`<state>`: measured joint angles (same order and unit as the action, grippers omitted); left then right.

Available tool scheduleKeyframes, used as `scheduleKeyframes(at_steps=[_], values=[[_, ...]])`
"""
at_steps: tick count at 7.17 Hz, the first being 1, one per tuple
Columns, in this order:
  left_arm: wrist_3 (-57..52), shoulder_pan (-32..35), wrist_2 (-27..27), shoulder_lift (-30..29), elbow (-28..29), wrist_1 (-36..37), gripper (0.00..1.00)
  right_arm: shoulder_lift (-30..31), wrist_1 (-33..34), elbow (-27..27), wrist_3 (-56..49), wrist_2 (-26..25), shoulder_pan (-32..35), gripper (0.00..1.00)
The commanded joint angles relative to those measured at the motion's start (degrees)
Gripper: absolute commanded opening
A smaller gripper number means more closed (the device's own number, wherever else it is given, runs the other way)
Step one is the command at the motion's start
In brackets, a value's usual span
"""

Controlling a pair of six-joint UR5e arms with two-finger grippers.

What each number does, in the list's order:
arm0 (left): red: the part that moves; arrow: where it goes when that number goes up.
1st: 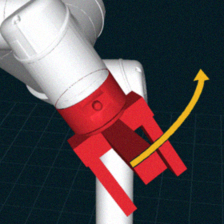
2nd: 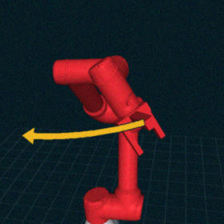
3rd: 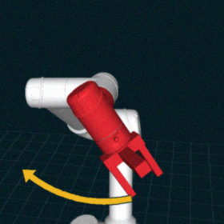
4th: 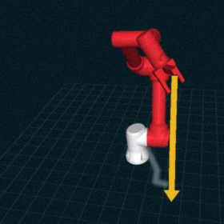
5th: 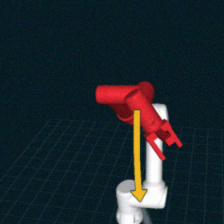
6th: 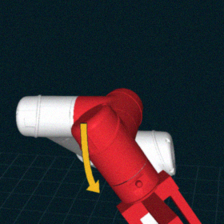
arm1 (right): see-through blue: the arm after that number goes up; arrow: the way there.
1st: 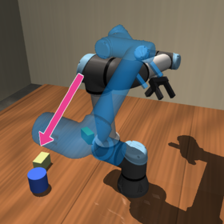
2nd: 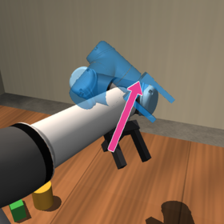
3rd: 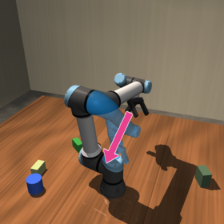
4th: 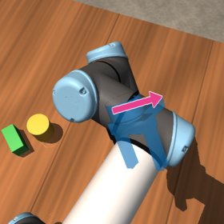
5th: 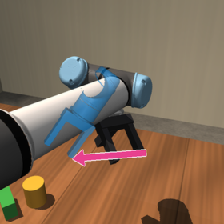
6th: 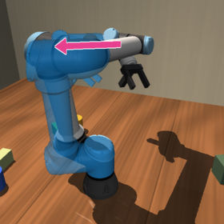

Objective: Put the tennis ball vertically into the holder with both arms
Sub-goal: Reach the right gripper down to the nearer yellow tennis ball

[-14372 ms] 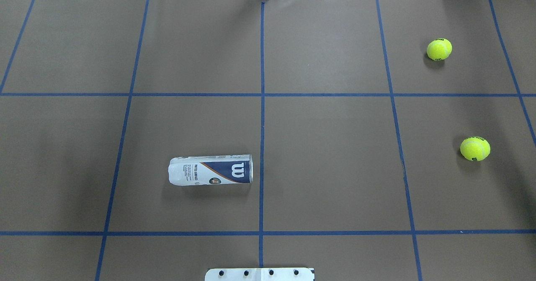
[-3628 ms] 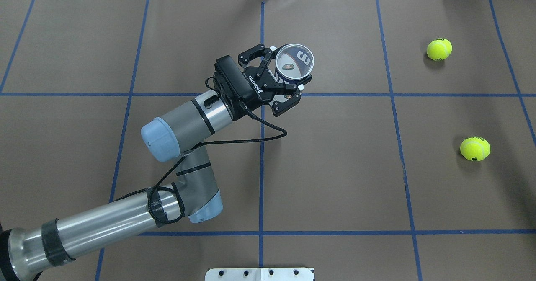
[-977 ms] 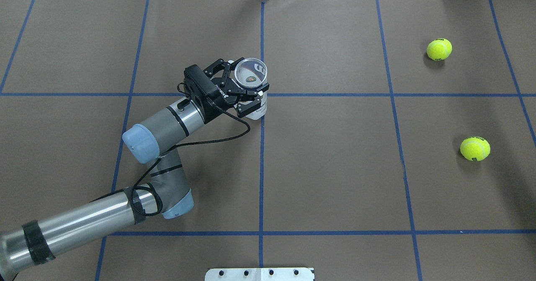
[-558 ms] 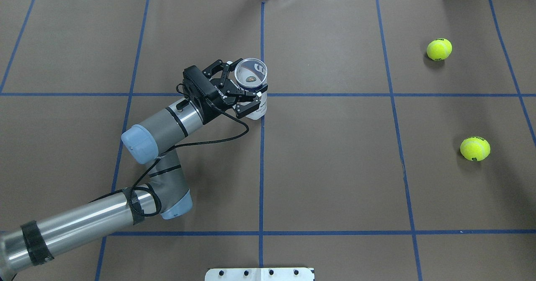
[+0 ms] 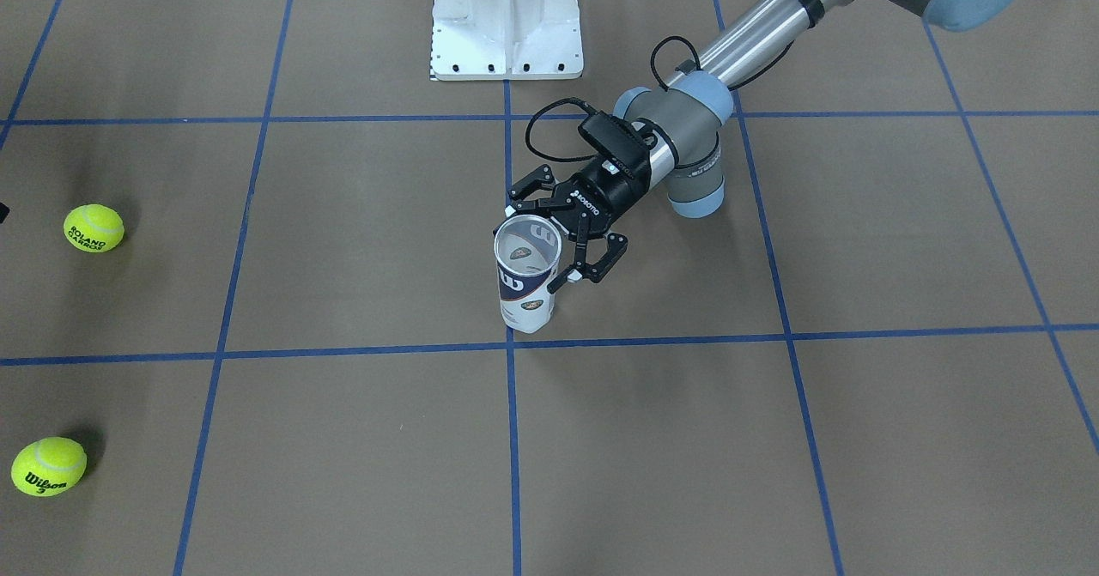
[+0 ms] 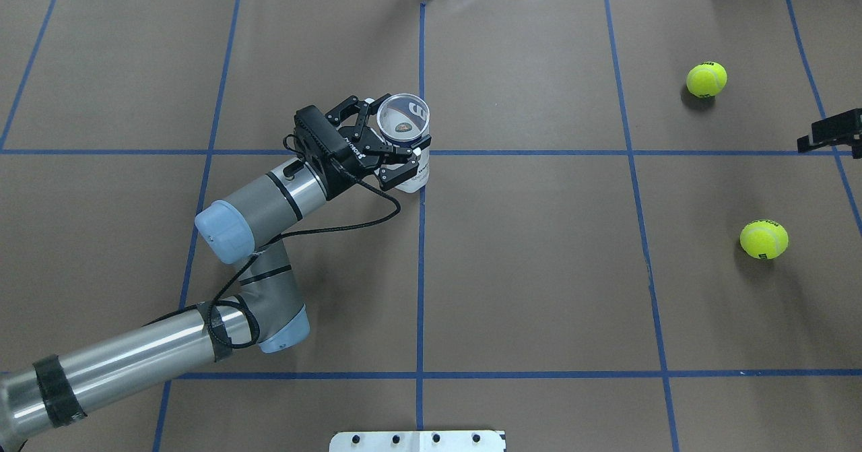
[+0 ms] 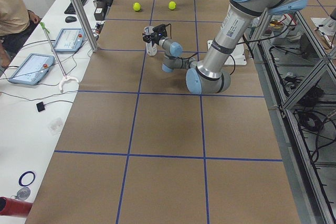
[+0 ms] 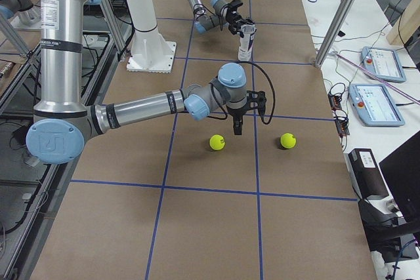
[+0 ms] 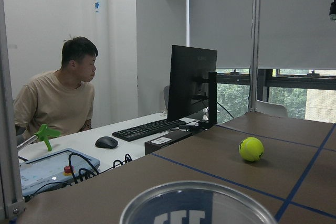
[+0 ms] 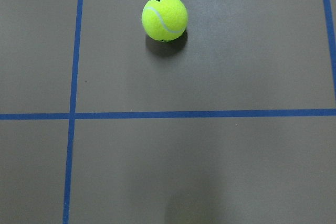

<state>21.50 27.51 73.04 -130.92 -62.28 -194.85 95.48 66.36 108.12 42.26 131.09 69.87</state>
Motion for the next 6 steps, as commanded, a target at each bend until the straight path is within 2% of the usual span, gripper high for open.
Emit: scheduleKeyframes(at_steps=[1, 3, 6], values=[[0.0, 0.0, 0.1, 0.0, 0.0, 0.0, 0.98, 4.2, -9.0, 0.4, 12.3, -10.8, -9.9, 0.99], [-0.1, 0.0, 0.2, 0.0, 0.0, 0.0, 0.98, 5.9, -9.6, 0.4, 16.0, -21.9, -18.9, 0.99], [-0.1, 0.0, 0.1, 0.0, 0.0, 0.0, 0.98, 8.8, -9.8, 0.4, 15.1, -26.8, -23.4, 0.99]])
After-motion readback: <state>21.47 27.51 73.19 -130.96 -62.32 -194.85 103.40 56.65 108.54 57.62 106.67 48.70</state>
